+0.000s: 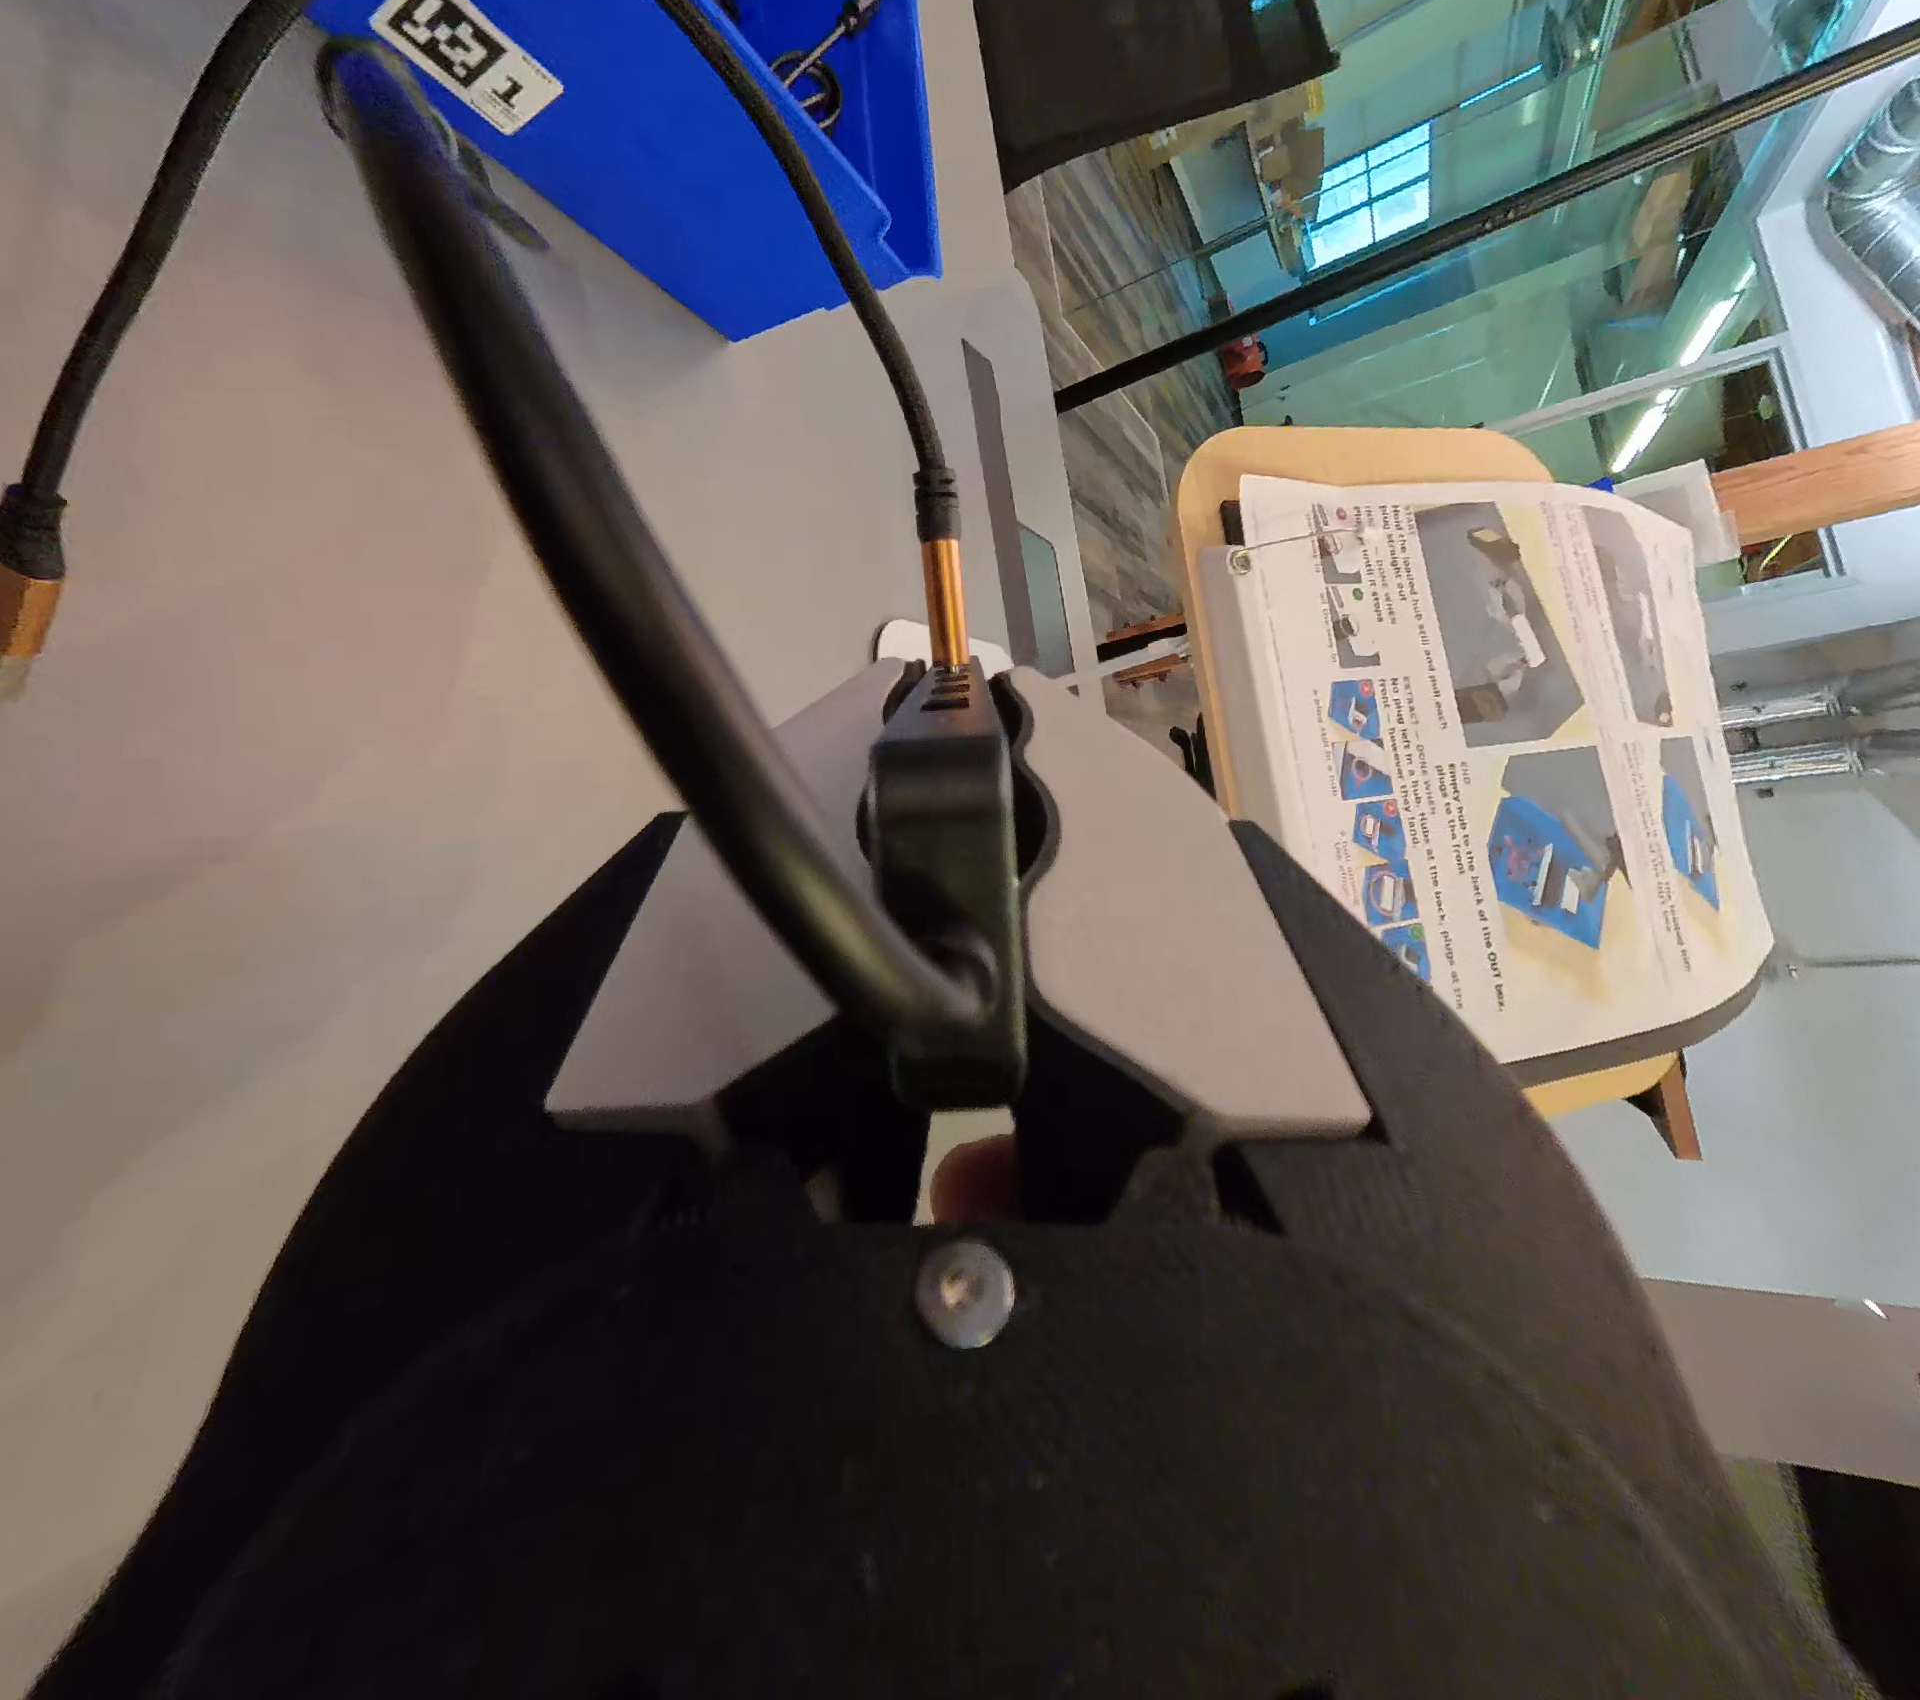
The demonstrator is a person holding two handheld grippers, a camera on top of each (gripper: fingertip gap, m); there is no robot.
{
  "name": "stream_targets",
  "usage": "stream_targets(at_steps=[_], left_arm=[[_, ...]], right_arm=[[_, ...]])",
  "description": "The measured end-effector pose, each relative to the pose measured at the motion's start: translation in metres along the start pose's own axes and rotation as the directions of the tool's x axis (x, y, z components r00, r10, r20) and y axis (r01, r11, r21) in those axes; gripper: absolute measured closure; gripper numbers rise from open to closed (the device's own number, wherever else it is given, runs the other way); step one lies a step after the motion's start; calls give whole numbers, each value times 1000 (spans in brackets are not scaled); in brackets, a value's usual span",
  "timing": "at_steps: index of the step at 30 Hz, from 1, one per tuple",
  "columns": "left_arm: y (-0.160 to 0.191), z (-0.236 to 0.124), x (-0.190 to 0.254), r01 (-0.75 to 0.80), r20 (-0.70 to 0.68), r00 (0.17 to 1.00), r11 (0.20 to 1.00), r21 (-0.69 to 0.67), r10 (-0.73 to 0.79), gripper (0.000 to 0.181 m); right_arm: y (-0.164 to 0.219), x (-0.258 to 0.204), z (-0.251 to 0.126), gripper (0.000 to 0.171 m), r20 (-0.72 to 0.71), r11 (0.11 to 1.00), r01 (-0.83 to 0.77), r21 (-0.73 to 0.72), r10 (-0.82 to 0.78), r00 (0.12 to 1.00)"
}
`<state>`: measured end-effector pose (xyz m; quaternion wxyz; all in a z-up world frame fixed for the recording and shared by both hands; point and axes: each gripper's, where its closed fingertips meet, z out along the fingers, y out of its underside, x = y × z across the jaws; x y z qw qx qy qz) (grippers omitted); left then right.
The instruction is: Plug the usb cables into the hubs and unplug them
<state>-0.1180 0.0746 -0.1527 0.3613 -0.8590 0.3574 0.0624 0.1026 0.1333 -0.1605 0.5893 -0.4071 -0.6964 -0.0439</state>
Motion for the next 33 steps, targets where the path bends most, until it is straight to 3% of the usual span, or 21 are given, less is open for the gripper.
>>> stream_targets(at_steps=[6,9,13,18,22,26,29,33], left_arm=[[99,36,-4,23,35,999,962,-274,-14,160],[141,44,3,137,15,989,890,-435,-146,158],[173,48,16,223,11,966,810,-543,-258,147],[191,54,33,266,35,948,731,-629,-315,144],[191,56,36,317,43,925,708,-631,-377,154],[189,57,37,353,20,903,715,-603,-429,161],[192,61,28,360,65,913,724,-588,-402,181],[191,66,31,361,25,906,741,-566,-422,181]], right_arm=[[2,-10,5,159,36,1000,4,0,-4,999],[2,-10,5,159,35,1000,0,-2,0,999],[1,-6,3,159,10,1000,4,15,-4,1000],[-1,3,0,159,-42,999,-3,43,4,999],[-12,13,-8,159,-104,993,-3,121,16,994],[-20,21,-15,160,-133,983,-19,185,44,990],[-26,23,-18,160,-137,977,-32,212,62,989],[-25,21,-16,160,-133,980,-27,199,54,990]])
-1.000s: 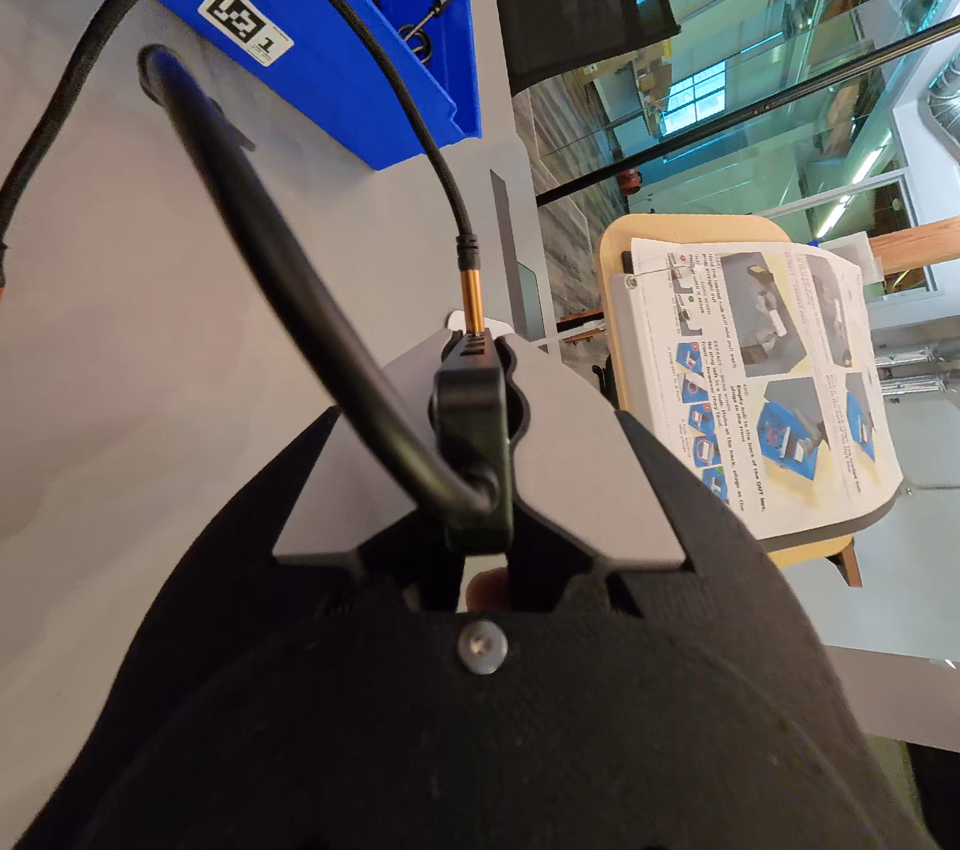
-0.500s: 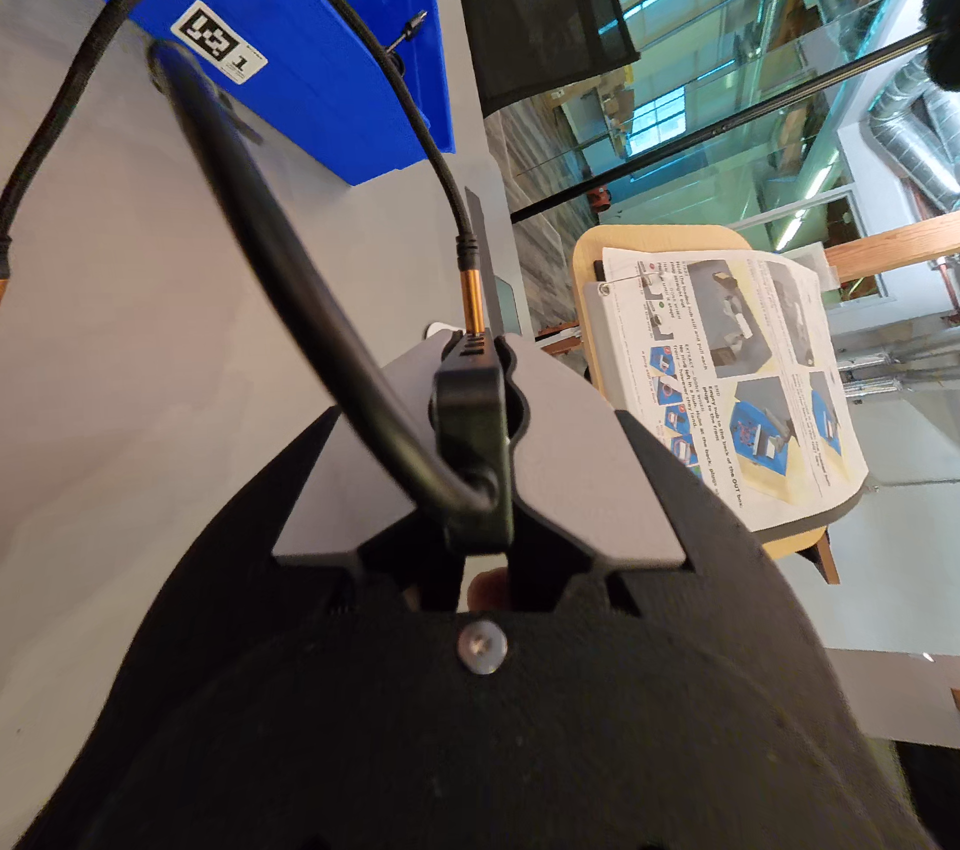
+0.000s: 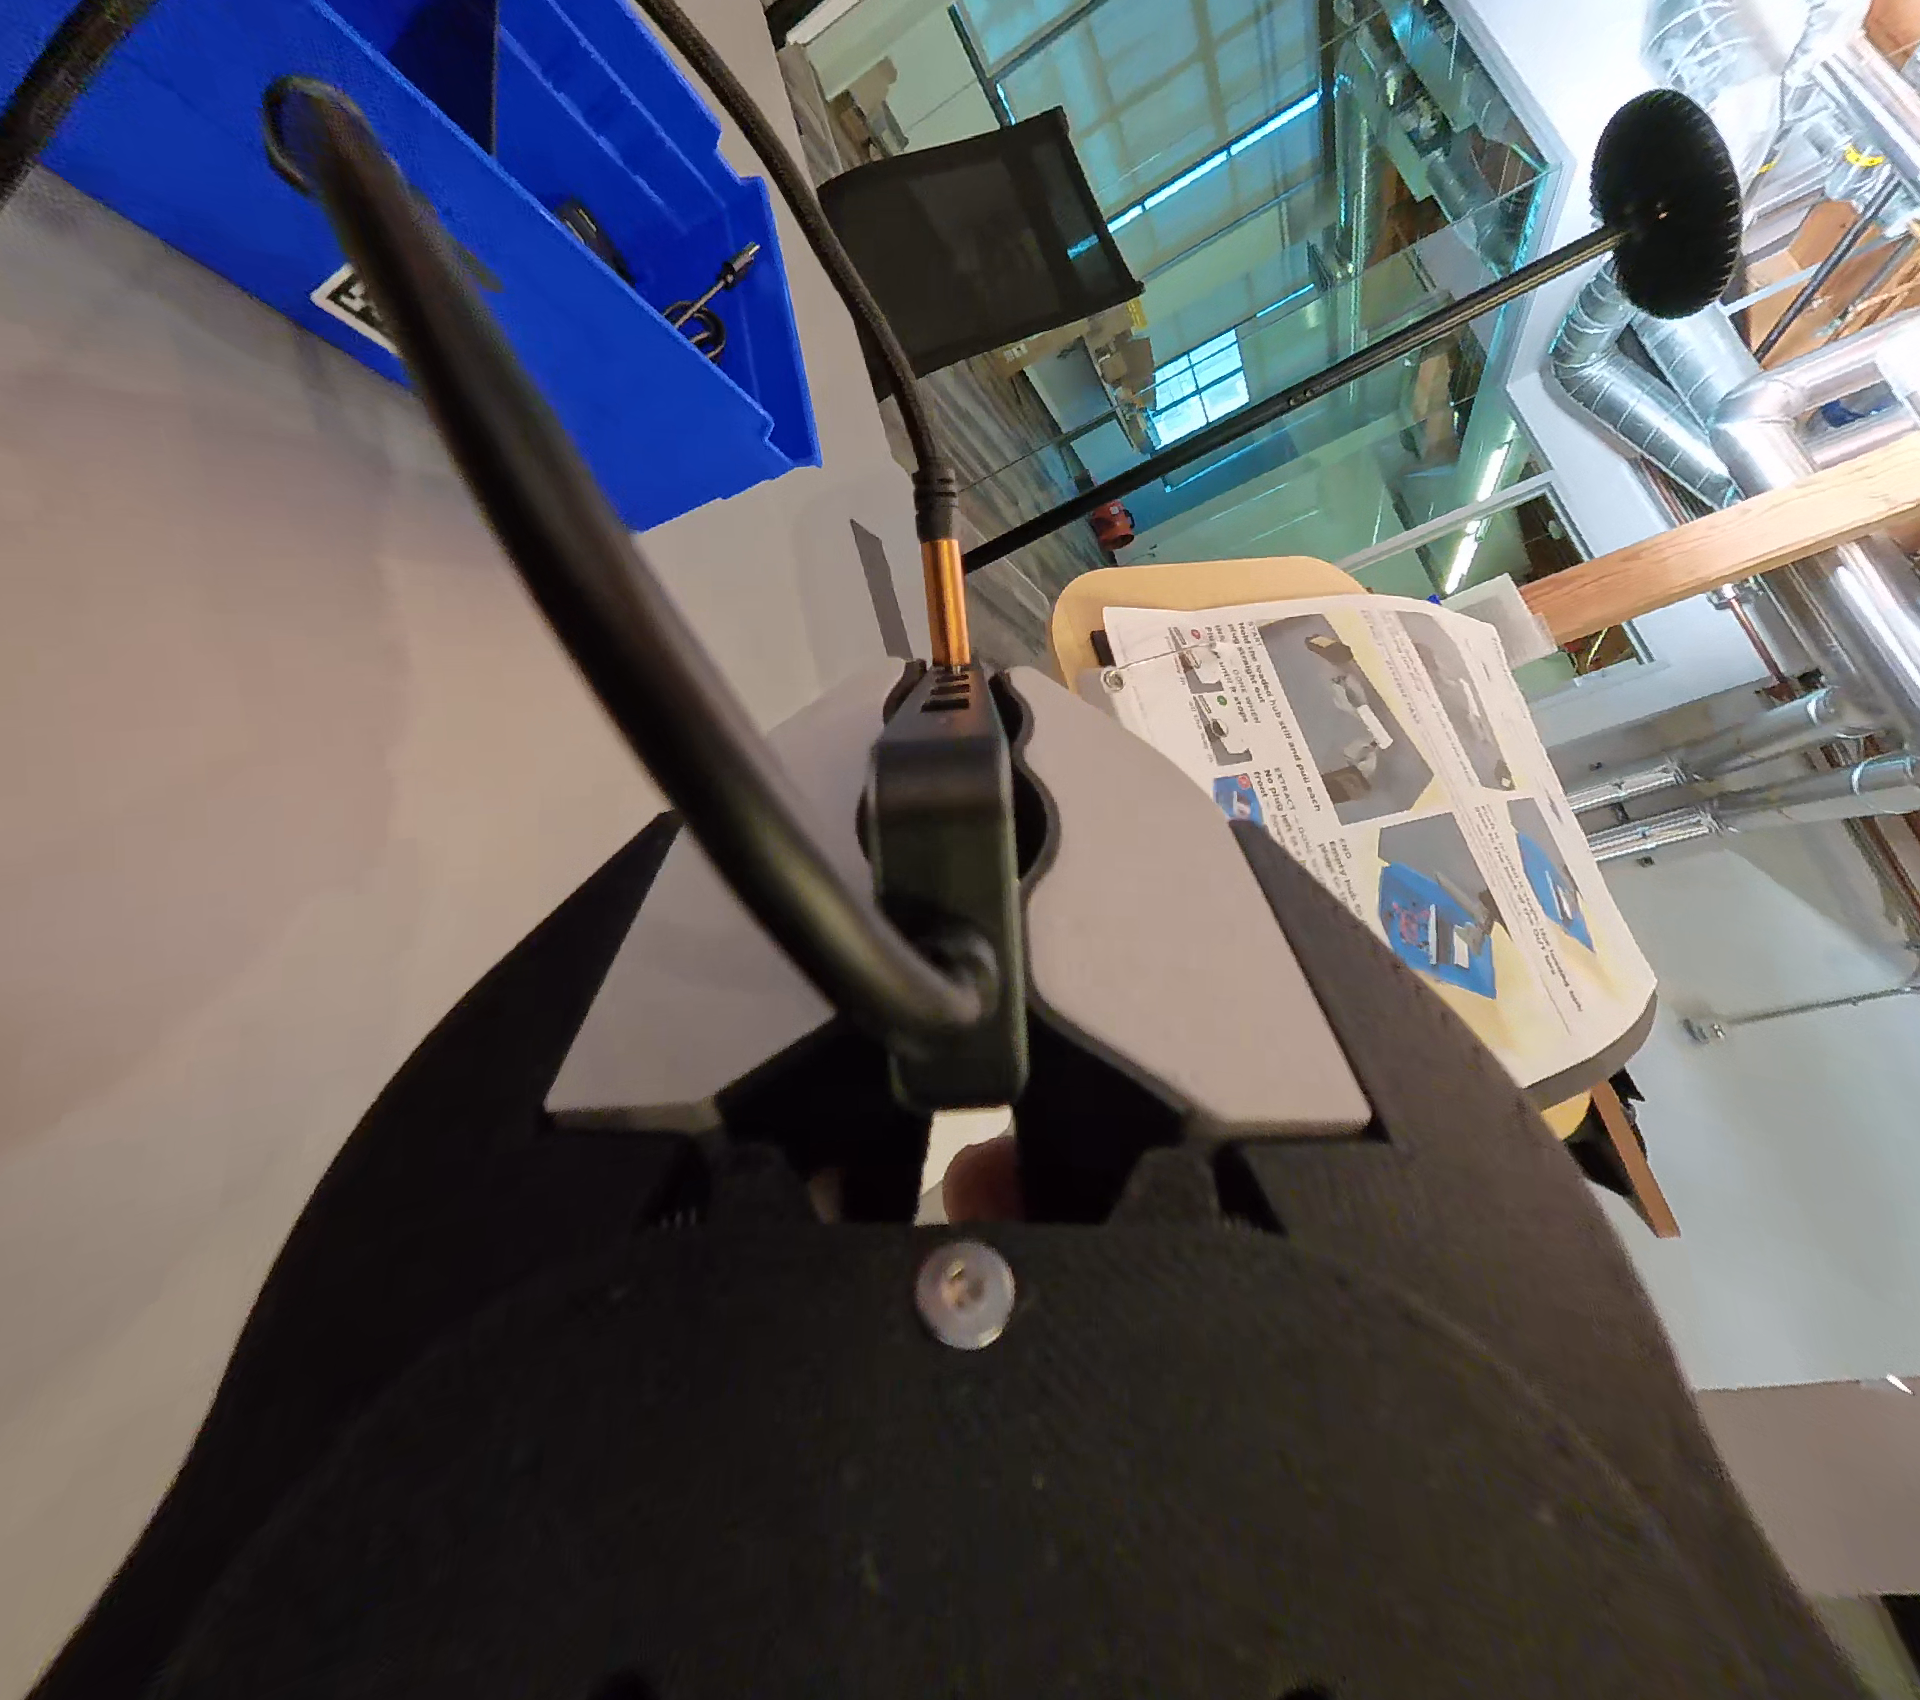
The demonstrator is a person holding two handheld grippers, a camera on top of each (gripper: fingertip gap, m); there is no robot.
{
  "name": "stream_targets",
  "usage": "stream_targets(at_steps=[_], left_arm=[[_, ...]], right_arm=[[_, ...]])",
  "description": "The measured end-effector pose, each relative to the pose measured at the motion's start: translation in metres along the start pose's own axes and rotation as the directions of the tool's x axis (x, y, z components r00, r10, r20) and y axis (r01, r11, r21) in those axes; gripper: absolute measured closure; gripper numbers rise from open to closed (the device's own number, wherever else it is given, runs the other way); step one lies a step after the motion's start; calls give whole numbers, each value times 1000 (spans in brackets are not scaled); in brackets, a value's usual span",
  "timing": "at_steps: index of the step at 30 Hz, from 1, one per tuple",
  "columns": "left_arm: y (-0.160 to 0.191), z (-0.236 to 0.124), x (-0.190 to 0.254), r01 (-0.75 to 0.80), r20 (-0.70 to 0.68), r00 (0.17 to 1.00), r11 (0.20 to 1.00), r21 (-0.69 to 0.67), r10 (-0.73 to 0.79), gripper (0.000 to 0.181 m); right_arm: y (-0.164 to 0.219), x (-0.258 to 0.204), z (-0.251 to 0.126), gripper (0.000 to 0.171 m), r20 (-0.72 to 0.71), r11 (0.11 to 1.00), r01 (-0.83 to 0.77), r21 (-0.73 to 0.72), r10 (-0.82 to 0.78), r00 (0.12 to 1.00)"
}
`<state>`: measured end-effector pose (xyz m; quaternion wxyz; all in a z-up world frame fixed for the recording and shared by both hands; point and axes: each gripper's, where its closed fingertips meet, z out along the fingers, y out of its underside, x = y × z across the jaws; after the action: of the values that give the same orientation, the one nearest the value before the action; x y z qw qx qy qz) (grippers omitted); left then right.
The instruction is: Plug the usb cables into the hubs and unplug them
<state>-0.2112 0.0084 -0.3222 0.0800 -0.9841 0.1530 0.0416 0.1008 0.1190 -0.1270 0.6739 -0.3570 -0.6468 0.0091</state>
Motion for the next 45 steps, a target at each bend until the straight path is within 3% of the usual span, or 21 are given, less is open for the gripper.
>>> stream_targets(at_steps=[5,7,11,18,26,34,45], left_arm=[[0,-11,-13,68,13,998,996,51,-69,181],[1,-13,-13,87,5,996,995,47,-88,163],[-5,-9,1,95,-69,994,994,60,-90,150],[-11,1,6,71,-39,997,997,23,-70,157],[-17,2,-5,66,-15,998,993,95,-65,175],[-25,-24,-2,3,-36,999,982,190,4,176],[-43,-96,5,-73,5,997,922,381,77,177]], right_arm=[[7,0,2,159,-3,1000,-1,-30,1,1000],[9,0,3,160,-2,999,-4,-37,4,1000],[12,-2,3,159,3,999,-5,-45,5,1000],[14,0,3,159,-1,998,-7,-55,7,1000],[13,-1,3,159,2,998,-2,-57,2,1000],[15,1,2,160,1,998,-10,-55,10,1000],[17,5,1,160,-8,998,-17,-52,17,1000]])
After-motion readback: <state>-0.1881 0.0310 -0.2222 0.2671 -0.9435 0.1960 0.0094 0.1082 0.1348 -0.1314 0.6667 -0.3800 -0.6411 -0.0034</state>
